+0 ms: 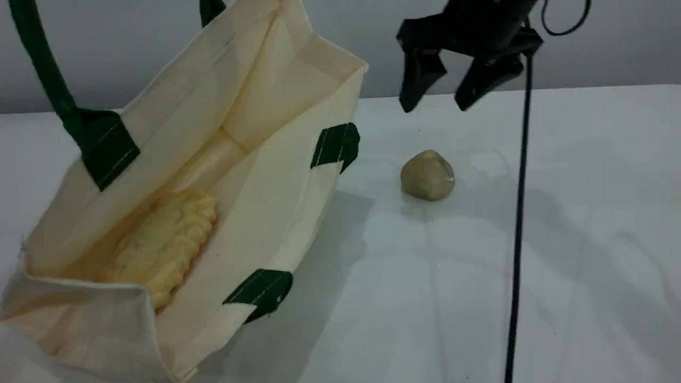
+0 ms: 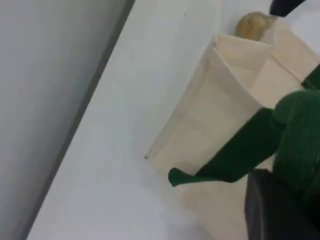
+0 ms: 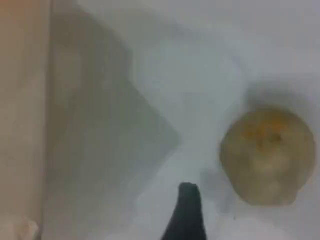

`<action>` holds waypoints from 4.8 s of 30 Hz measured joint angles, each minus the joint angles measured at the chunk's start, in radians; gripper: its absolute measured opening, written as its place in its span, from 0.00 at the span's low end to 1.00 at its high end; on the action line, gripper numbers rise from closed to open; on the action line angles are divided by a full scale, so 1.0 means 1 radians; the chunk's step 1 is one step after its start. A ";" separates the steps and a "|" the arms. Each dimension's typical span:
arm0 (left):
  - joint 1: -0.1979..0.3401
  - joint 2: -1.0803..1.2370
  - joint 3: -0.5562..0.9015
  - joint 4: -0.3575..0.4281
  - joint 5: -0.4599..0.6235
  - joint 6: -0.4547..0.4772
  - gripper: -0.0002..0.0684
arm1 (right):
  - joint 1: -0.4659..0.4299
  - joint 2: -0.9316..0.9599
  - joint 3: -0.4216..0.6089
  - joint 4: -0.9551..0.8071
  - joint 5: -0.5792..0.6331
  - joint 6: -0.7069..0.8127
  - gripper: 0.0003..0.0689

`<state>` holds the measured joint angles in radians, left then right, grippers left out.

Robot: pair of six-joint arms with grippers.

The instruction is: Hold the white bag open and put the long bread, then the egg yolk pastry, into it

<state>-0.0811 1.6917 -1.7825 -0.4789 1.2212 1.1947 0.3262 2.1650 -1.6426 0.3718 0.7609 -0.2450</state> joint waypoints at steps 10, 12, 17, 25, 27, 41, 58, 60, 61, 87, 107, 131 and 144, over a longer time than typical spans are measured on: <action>0.000 0.000 0.000 -0.023 0.000 0.000 0.12 | 0.013 0.079 0.000 -0.044 -0.030 0.008 0.82; 0.000 0.000 0.000 -0.022 0.000 0.000 0.12 | 0.013 0.103 0.000 -0.028 -0.032 0.008 0.82; 0.000 0.000 0.000 -0.022 0.000 0.000 0.12 | 0.013 0.143 -0.001 -0.017 -0.054 0.008 0.82; 0.000 0.000 0.000 -0.019 0.000 0.000 0.12 | 0.013 0.180 -0.002 0.003 -0.094 0.008 0.82; 0.000 0.000 0.000 -0.019 0.000 0.000 0.12 | 0.013 0.180 -0.002 0.019 -0.110 0.008 0.82; 0.000 0.000 0.000 -0.019 0.000 0.000 0.12 | 0.012 0.210 -0.002 0.024 -0.132 0.007 0.50; 0.000 0.000 0.000 -0.019 0.000 0.030 0.12 | -0.052 0.090 -0.010 -0.047 -0.003 0.064 0.32; 0.000 0.000 0.000 -0.019 0.000 0.035 0.12 | -0.075 0.061 -0.009 -0.046 0.030 0.072 0.32; 0.000 0.000 0.000 -0.019 0.000 0.044 0.12 | -0.085 0.045 -0.008 -0.042 0.041 0.072 0.32; -0.114 0.023 0.000 -0.129 0.000 0.189 0.12 | -0.087 -0.585 0.532 0.069 -0.112 0.031 0.31; -0.131 0.044 0.000 -0.130 -0.001 0.180 0.12 | 0.324 -0.699 0.743 0.185 -0.355 0.035 0.31; -0.131 0.043 0.000 -0.180 0.000 0.177 0.12 | 0.403 -0.356 0.602 0.263 -0.585 -0.056 0.31; -0.131 0.043 0.000 -0.176 0.002 0.176 0.12 | 0.403 -0.292 0.516 0.291 -0.498 -0.053 0.83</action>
<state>-0.2124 1.7342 -1.7825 -0.6548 1.2232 1.3704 0.7293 1.8728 -1.1261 0.6624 0.2629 -0.2976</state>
